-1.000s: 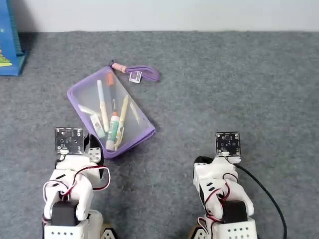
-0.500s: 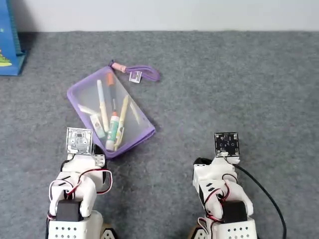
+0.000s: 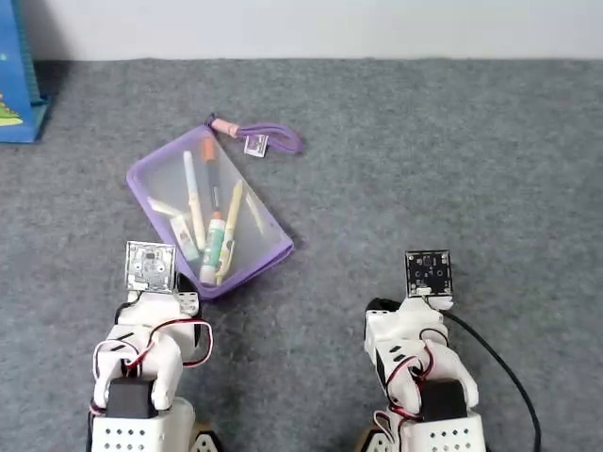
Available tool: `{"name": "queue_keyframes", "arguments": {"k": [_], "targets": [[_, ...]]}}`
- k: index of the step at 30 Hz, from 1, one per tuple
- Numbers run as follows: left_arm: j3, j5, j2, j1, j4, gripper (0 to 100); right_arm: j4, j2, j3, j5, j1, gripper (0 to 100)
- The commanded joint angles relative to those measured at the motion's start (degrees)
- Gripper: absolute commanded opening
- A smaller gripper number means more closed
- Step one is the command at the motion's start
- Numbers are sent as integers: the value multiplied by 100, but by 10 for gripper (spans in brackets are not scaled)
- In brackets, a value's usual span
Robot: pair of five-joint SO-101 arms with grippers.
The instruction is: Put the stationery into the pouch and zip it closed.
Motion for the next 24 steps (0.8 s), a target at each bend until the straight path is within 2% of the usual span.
{"name": "queue_keyframes", "arguments": {"k": [1, 7, 13, 20, 24], "targets": [[-136, -53, -70, -9, 149, 12, 4, -57, 105, -70, 57, 9], [22, -62, -70, 35, 132, 13, 31, -22, 114, -35, 57, 10], [558, -44, -53, 413, 176, 13, 998, -66, 114, -26, 110, 10], [549, -26, -62, 185, 220, 13, 989, -40, 114, -62, 558, 10], [549, -26, -62, 193, 220, 13, 1130, -31, 114, -70, 549, 10]]}}
